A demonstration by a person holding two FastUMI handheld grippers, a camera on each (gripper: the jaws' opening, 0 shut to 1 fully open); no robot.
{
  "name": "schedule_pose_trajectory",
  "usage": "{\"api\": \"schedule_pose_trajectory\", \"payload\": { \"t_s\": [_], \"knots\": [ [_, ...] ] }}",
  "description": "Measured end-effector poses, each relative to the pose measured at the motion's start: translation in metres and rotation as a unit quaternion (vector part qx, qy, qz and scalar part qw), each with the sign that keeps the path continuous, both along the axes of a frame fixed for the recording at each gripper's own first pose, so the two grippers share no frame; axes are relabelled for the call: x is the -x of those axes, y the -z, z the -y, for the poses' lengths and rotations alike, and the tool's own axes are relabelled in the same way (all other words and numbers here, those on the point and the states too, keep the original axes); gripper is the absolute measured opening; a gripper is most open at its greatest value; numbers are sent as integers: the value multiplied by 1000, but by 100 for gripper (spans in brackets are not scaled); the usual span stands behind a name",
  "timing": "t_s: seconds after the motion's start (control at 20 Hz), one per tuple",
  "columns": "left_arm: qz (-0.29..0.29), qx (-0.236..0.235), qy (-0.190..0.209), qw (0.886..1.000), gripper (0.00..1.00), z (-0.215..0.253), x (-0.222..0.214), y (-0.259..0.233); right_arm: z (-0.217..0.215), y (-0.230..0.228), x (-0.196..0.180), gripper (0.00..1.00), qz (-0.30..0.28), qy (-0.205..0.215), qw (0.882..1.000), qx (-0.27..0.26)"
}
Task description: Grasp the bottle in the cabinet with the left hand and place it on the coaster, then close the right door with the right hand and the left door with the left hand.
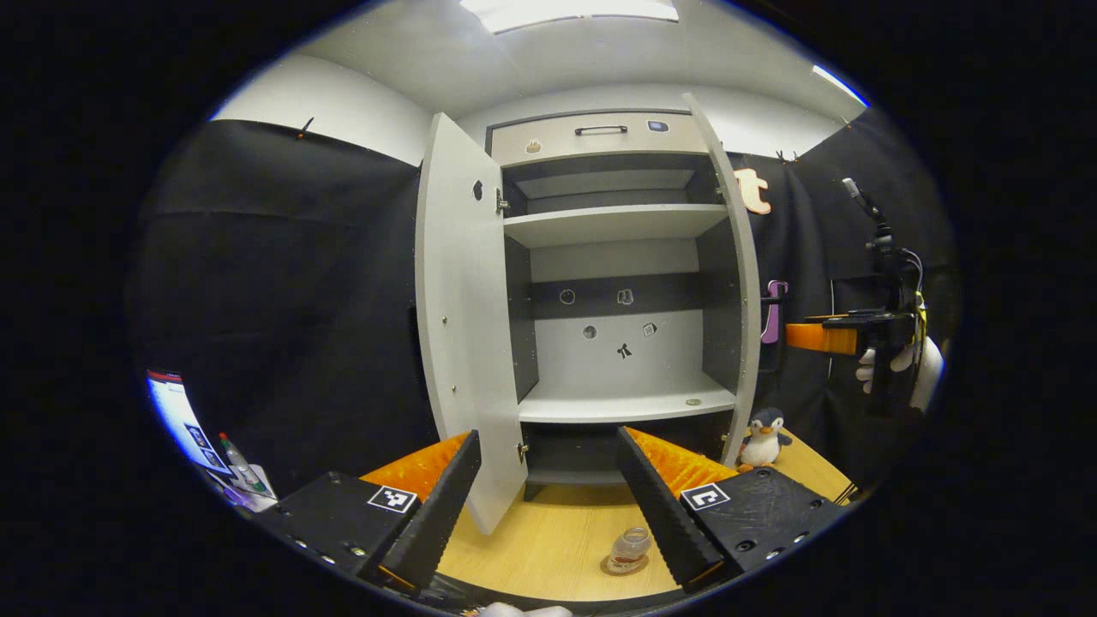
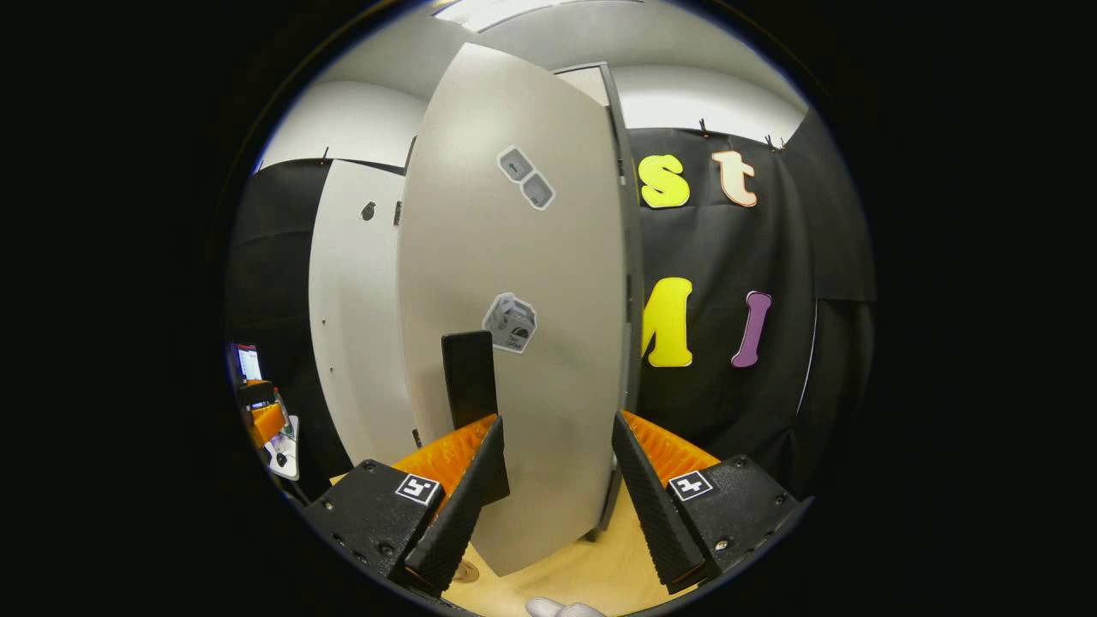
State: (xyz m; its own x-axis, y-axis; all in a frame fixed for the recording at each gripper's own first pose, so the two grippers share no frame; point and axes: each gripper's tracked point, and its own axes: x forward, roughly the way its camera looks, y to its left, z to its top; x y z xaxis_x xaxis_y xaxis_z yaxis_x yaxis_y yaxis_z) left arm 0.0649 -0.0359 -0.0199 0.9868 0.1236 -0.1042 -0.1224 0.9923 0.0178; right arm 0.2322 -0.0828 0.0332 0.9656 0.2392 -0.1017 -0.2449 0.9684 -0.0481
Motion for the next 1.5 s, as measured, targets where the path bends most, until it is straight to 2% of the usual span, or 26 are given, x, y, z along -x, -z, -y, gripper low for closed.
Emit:
{"api": "schedule_pose_trajectory", "payload": {
  "t_s": [0.1, 0.3, 0.55, 0.75, 0.9, 1.2, 1.5],
  "knots": [
    [1, 2, 15, 1000, 96, -8, -4, 1, -21, 10, -9, 80, -3, 3, 1000, -5],
    [7, -4, 31, 999, 96, -28, -11, 0, -20, 11, -5, 82, 11, 50, 999, -11],
    [10, 11, 52, 999, 96, -49, -20, 10, -6, 11, 28, 82, 6, 85, 996, -29],
    [11, 14, 53, 998, 96, -81, -32, 16, -2, 15, 67, 82, 4, 104, 994, -28],
    [22, 8, 41, 999, 96, -120, -46, 10, -5, 19, 96, 82, 1, 110, 994, -25],
    [58, -16, -9, 998, 96, -209, -91, -18, -14, 29, 137, 82, -6, 129, 992, -1],
    [75, -31, -36, 996, 96, -252, -125, -36, -15, 37, 154, 82, -20, 147, 989, 5]
  ]
}}
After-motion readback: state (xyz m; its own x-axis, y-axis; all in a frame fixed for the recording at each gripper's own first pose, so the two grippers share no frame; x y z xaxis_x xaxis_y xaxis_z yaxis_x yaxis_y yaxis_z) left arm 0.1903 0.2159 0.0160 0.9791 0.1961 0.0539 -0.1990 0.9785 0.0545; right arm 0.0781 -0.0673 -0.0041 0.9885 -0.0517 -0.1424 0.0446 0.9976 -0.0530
